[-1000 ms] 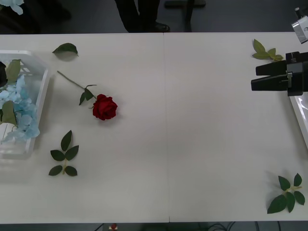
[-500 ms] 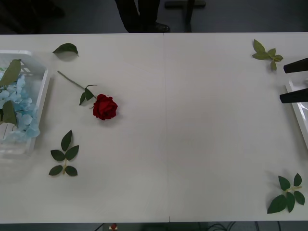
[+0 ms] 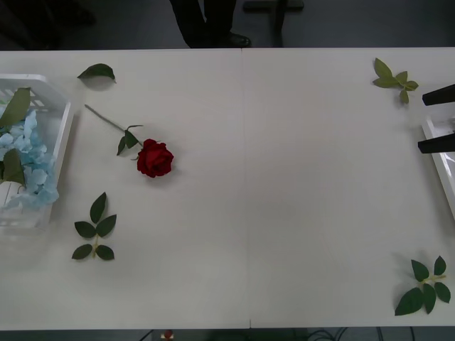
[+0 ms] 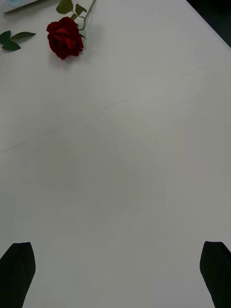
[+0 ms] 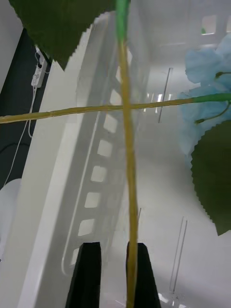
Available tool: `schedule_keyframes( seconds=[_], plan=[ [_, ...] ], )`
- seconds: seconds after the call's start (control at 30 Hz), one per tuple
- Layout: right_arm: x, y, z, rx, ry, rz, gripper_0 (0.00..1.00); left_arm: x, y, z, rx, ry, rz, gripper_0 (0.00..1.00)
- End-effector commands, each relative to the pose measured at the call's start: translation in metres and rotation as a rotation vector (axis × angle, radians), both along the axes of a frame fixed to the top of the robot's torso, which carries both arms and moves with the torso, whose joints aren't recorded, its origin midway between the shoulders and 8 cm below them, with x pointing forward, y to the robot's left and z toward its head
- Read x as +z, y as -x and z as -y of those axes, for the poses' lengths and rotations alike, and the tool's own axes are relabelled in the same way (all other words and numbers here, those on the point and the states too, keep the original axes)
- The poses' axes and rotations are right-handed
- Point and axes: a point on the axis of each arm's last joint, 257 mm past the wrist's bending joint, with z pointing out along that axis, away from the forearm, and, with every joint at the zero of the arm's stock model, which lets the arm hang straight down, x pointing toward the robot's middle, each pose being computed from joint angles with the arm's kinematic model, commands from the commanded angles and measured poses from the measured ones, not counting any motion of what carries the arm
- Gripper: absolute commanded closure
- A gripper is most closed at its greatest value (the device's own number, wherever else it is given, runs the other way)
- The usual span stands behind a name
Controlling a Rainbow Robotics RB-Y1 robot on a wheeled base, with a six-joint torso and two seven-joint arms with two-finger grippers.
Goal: Place the red flowers into the right box and the blue flowers into the left box. If a person shows an open palm, hand one flower to the person first, then continue sorting.
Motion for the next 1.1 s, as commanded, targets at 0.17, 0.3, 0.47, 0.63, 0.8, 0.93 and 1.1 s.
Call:
schedule_keyframes(
  seconds=[0.17,0.3,0.47,0.63,0.8,0.93,1.1],
  plan=[
    [0.006,0.002,0.003,0.026,0.041,0.024,0.0,0.061,-0.002,0.02,-0.067,-0.042,-0.026,0.19],
    [0.006,0.002,0.003,0.026,0.041,0.024,0.0,0.093,0.02,0.055,-0.117,0.034,-0.097,0.18],
    [0.006,0.002,0.003,0.026,0.041,0.024,0.0,0.139,0.042,0.112,-0.203,0.106,-0.129,0.19],
    [0.006,0.002,0.003,0.026,0.041,0.024,0.0,0.171,0.028,0.173,-0.301,0.141,-0.074,0.18],
    [0.006,0.002,0.003,0.026,0.041,0.024,0.0,0.188,-0.012,0.223,-0.371,0.063,-0.011,0.18],
    [0.006,0.002,0.003,0.026,0.041,0.024,0.0,0.182,-0.057,0.254,-0.441,-0.049,0.027,0.18],
    [0.006,0.002,0.003,0.026,0.041,0.024,0.0,0.166,-0.09,0.252,-0.523,-0.227,0.003,0.19]
  ],
)
